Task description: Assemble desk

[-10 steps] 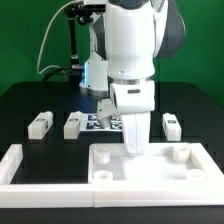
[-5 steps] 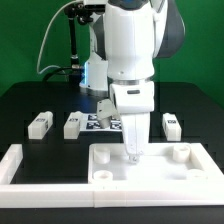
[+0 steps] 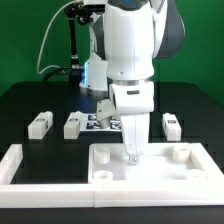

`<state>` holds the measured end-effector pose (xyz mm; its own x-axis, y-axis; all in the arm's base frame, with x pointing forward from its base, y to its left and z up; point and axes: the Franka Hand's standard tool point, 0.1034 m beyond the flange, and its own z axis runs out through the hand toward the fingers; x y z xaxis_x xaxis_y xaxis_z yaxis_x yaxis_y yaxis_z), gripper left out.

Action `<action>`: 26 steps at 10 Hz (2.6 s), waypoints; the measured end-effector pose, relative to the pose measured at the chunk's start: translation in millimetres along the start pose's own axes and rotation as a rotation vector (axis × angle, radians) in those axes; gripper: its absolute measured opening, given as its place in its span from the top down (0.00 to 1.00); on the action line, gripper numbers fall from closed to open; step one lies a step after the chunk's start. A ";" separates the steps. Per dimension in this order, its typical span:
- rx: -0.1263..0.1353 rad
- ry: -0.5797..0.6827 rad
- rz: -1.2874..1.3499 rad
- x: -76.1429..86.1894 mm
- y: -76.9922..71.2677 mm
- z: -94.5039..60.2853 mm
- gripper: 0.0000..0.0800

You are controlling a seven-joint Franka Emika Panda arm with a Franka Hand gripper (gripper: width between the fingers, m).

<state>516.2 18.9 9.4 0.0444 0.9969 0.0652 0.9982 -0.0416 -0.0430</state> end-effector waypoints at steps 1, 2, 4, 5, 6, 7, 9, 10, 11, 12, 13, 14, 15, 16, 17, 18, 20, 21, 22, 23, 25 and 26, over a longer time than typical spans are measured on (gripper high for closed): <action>0.000 0.000 0.000 -0.1 0.0 0.0 0.19; -0.003 0.000 0.023 0.4 0.5 -2.0 0.19; -0.008 -0.013 0.102 7.3 -0.3 -25.0 0.19; -0.007 -0.020 0.159 14.7 -0.9 -36.5 0.19; -0.008 -0.024 0.248 22.7 -1.5 -42.1 0.19; -0.002 -0.029 0.401 35.7 -3.5 -44.7 0.19; -0.010 -0.027 0.586 57.4 1.1 -47.7 0.19; -0.007 -0.028 0.641 56.0 0.2 -46.7 0.19; -0.008 -0.028 0.681 55.5 0.1 -46.5 0.19; -0.007 -0.025 0.766 56.8 -0.1 -46.4 0.19; -0.006 -0.022 0.849 58.6 -0.4 -46.6 0.19; 0.023 -0.052 1.019 66.6 -9.7 -48.4 0.19; 0.035 -0.071 1.148 78.5 -15.5 -52.6 0.19; 0.033 -0.074 1.312 94.0 -19.7 -52.1 0.19; 0.033 -0.077 1.405 103.5 -22.5 -49.8 0.19; 0.051 -0.065 1.486 105.8 -22.3 -48.5 0.19; 0.065 -0.078 1.483 105.3 -24.4 -48.1 0.19; 0.078 -0.090 1.489 105.3 -26.8 -46.7 0.19; 0.149 -0.154 1.511 105.8 -35.2 -42.8 0.19; 0.228 -0.247 1.517 108.8 -39.8 -40.4 0.19; 0.313 -0.349 1.508 115.4 -36.7 -35.4 0.19; 0.359 -0.405 1.496 113.1 -42.8 -35.8 0.19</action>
Offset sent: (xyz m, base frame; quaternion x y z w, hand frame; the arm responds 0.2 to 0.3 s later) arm -0.0093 0.0027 0.0448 0.0170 -0.0518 0.0497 0.9973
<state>479.9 131.0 54.3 0.8625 0.0263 -0.5053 0.0024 -0.9988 -0.0481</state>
